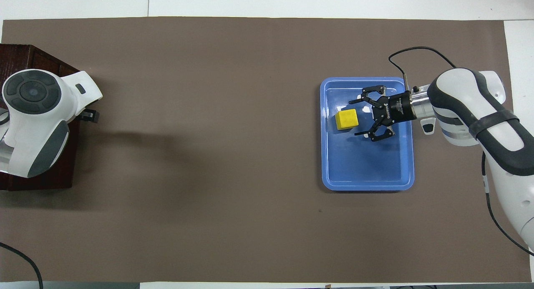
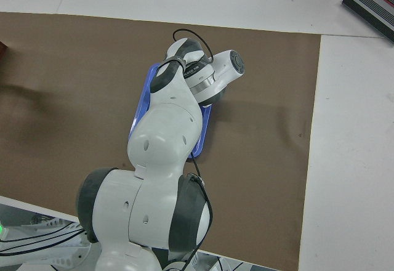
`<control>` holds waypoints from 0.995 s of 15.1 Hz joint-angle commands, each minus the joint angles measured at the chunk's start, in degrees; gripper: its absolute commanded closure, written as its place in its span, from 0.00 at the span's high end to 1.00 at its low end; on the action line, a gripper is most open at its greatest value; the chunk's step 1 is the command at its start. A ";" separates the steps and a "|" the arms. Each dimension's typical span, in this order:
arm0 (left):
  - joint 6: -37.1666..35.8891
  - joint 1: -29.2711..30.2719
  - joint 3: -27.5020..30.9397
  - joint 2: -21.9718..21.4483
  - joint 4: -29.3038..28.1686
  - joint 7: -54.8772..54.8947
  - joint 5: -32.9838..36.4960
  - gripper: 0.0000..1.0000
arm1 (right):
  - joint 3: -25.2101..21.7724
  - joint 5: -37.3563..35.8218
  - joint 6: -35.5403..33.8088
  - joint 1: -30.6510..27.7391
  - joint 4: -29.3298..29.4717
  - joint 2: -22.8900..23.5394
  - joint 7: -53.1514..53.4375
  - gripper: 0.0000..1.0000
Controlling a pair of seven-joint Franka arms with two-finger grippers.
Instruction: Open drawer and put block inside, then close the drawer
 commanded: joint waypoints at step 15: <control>4.03 1.02 -0.36 0.60 -2.71 -1.01 2.04 1.00 | 0.22 0.63 0.27 0.57 1.11 0.94 -1.46 1.00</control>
